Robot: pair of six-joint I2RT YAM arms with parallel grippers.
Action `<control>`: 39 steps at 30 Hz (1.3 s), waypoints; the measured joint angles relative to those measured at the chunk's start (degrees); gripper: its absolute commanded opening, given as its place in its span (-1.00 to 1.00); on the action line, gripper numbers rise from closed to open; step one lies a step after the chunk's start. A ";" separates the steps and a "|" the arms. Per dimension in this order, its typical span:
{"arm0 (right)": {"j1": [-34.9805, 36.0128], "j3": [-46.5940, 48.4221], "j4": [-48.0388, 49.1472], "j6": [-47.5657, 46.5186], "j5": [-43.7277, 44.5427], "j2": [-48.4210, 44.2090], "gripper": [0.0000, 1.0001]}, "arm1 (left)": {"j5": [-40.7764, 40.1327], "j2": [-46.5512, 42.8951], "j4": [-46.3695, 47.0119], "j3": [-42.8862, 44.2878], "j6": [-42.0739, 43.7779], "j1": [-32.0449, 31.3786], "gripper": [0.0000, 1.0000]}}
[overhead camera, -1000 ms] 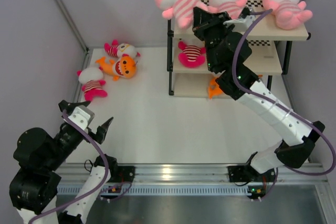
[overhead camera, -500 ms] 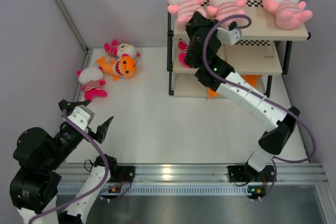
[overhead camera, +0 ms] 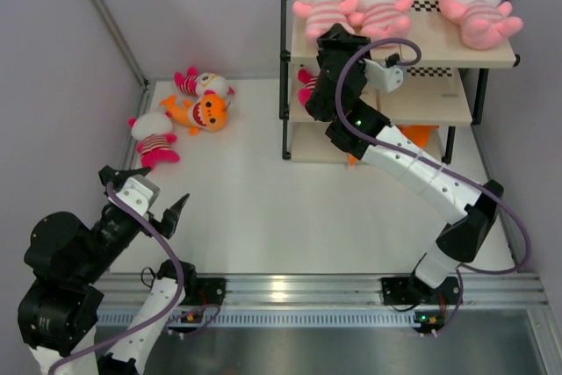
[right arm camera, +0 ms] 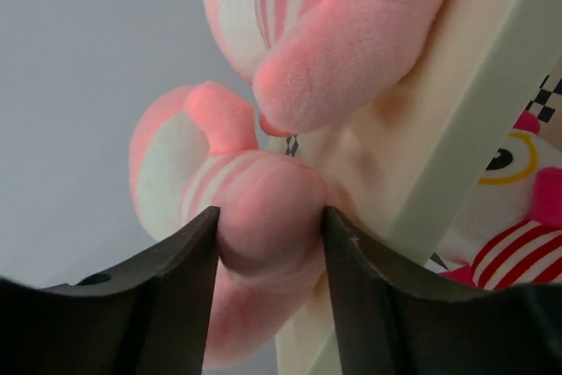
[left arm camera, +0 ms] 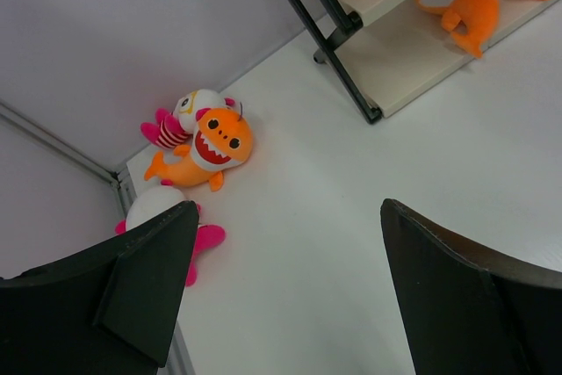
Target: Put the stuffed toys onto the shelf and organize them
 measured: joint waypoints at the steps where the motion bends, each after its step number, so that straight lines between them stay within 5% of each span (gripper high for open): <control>1: 0.00 -0.85 0.24 0.31 0.17 -0.61 0.22 | -0.09 0.00 0.02 -0.02 0.11 0.00 0.81; 6: 0.22 -5.75 3.61 0.15 -0.57 -5.16 0.58 | -0.39 0.00 0.02 -0.15 0.46 0.00 0.82; 14: 1.38 -18.62 10.08 -4.00 -2.08 -15.52 0.60 | -1.25 -0.13 0.02 -0.15 0.74 0.00 0.83; 18: 1.55 -22.51 12.04 -12.20 -10.34 -20.28 0.59 | -1.25 -0.13 0.02 -0.15 0.83 0.00 0.85; 24: 1.88 -10.58 -7.15 -29.57 -28.35 -22.36 0.54 | -4.57 -0.68 0.52 -1.05 0.98 0.00 0.91; 30: 0.79 0.76 -25.49 -45.66 -29.07 -24.22 0.54 | -13.31 -1.01 1.20 -9.62 1.01 0.07 0.91; 39: -15.69 22.08 -38.86 -57.37 -37.33 -15.06 0.68 | -17.97 3.74 0.85 -14.58 0.87 0.37 0.90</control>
